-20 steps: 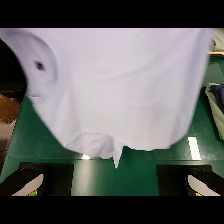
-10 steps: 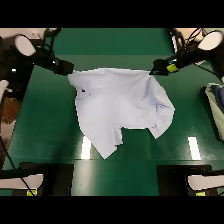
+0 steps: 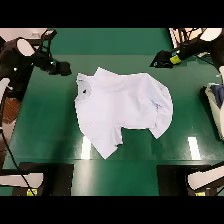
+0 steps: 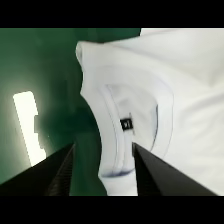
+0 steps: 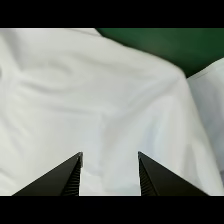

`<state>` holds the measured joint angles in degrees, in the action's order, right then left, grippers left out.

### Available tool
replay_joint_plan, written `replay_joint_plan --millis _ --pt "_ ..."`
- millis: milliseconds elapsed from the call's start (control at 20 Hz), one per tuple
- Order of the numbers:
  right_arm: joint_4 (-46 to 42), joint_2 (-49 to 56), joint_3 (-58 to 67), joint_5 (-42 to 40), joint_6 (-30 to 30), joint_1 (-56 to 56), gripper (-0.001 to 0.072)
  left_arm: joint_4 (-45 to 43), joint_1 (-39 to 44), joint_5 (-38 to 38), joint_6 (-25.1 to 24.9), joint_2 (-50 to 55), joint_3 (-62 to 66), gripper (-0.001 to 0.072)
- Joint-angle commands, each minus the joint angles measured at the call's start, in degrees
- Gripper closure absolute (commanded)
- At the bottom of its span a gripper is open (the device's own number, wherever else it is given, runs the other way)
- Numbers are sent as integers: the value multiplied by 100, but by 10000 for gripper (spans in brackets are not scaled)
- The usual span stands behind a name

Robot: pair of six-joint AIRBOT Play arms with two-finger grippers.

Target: Fold the shirts.

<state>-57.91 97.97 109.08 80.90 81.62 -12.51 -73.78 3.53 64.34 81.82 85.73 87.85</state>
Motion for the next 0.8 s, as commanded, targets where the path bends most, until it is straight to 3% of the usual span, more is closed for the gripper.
replay_joint_plan --millis 0,200,350,750 --pt "492 -662 -758 341 -225 129 306 304 -197 664 68 -450 -831 271" --pt "490 -1727 -2264 -122 -225 129 306 1228 -188 140 61 -1502 -3198 271" --pt "542 -2302 -3001 -667 -223 129 306 1432 42 -160 50 -2124 -4527 282" --pt "586 -2988 -3696 -957 -221 129 305 2387 662 -1025 63 -2312 -5525 281"
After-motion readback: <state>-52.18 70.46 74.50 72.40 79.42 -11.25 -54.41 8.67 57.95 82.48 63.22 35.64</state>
